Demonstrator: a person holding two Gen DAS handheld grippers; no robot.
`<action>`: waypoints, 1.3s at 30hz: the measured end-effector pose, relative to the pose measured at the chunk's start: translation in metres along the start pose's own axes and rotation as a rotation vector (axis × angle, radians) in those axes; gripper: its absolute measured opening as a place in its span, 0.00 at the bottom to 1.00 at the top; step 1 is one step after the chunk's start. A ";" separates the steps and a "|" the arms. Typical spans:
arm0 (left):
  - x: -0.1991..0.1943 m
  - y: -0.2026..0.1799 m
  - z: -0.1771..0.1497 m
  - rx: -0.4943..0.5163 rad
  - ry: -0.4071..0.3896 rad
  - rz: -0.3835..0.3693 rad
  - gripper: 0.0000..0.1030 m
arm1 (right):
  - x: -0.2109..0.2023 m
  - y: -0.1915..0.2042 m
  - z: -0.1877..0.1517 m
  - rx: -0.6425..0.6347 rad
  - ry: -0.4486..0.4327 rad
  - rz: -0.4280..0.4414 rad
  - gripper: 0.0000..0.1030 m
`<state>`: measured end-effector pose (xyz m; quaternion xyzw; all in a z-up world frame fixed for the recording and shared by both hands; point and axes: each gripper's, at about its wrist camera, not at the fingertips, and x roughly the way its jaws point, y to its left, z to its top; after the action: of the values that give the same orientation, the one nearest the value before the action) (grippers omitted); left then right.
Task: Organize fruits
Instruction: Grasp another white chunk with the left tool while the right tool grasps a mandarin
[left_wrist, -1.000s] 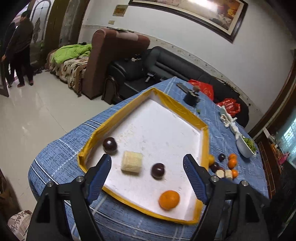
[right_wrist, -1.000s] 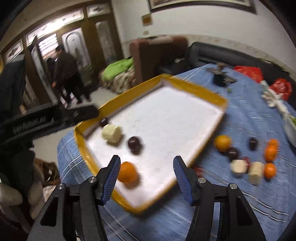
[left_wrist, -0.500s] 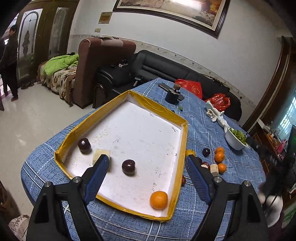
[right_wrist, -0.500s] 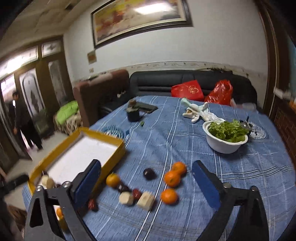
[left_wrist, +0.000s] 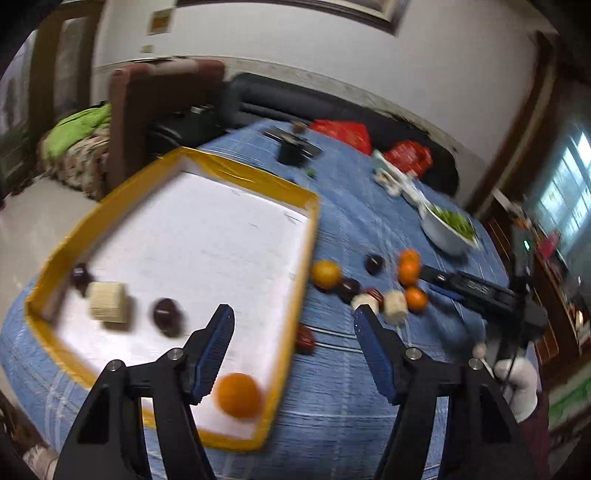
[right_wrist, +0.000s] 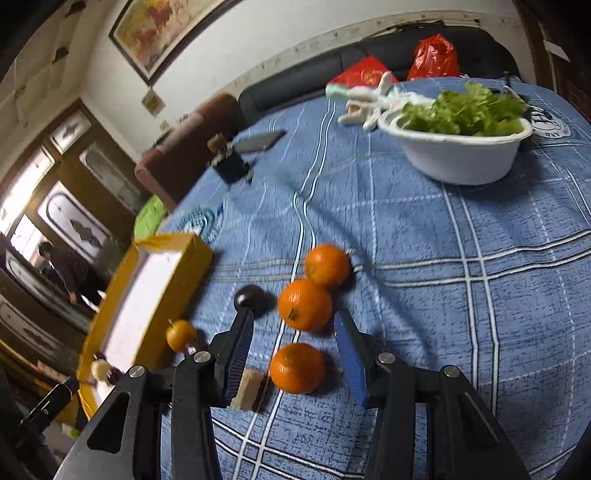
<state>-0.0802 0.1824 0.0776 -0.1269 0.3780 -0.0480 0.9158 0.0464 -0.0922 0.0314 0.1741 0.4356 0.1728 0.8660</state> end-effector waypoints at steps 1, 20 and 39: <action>0.006 -0.007 -0.002 0.023 0.014 -0.008 0.65 | 0.002 0.003 -0.001 -0.014 0.008 -0.020 0.49; 0.081 -0.092 0.000 0.292 0.127 -0.081 0.65 | 0.011 0.010 -0.008 -0.099 0.028 -0.164 0.36; 0.140 -0.170 -0.022 0.628 0.140 0.058 0.25 | -0.004 -0.035 0.004 0.099 -0.001 -0.143 0.36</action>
<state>0.0051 -0.0116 0.0134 0.1764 0.4101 -0.1451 0.8830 0.0526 -0.1255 0.0207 0.1851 0.4547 0.0886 0.8667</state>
